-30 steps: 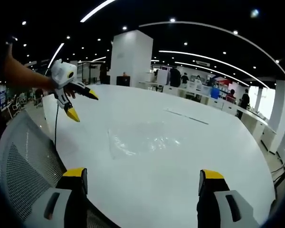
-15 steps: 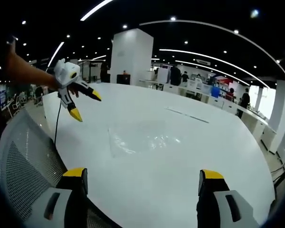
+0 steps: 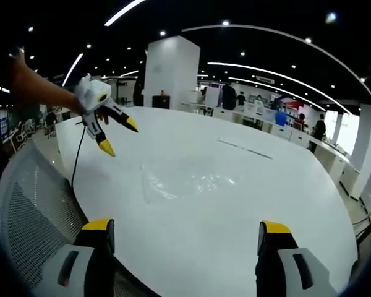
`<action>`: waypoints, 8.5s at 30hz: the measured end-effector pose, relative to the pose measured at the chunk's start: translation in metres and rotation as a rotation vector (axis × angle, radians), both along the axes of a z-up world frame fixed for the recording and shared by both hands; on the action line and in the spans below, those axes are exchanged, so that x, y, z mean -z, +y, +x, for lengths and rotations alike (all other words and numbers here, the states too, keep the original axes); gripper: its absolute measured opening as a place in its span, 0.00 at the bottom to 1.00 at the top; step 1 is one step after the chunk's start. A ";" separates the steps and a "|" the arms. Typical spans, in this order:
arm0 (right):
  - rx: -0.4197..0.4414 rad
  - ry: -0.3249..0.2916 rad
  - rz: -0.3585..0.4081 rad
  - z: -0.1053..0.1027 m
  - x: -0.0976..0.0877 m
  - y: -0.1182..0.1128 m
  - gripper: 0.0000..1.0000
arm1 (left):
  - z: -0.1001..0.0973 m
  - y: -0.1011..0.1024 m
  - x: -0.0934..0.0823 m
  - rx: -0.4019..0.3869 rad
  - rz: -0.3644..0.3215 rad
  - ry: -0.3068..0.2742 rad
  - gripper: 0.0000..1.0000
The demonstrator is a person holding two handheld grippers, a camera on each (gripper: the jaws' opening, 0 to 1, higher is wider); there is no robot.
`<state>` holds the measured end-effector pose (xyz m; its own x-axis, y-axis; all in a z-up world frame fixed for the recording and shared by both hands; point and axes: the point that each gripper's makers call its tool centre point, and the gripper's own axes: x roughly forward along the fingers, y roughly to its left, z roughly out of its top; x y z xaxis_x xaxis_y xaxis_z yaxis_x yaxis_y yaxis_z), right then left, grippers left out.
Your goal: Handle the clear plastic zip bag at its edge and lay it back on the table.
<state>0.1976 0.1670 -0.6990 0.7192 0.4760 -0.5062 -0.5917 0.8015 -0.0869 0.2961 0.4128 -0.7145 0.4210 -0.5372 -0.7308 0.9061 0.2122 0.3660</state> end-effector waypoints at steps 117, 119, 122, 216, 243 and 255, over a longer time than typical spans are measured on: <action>0.022 0.035 -0.064 0.000 0.010 -0.010 0.88 | 0.025 -0.022 0.064 0.379 0.321 0.276 0.00; 0.022 0.035 -0.065 0.000 0.010 -0.010 0.88 | 0.025 -0.022 0.064 0.380 0.325 0.267 0.00; 0.021 0.035 -0.064 0.000 0.010 -0.009 0.88 | 0.025 -0.022 0.064 0.373 0.333 0.254 0.00; -0.327 -0.039 -0.121 0.014 -0.018 0.079 0.43 | -0.055 -0.038 -0.004 0.094 0.234 0.284 0.00; -0.436 -0.006 -0.181 0.005 -0.002 0.107 0.15 | -0.082 -0.056 -0.005 0.134 0.220 0.328 0.00; -0.494 -0.034 -0.251 0.002 0.002 0.110 0.00 | -0.089 -0.065 -0.013 0.159 0.166 0.323 0.00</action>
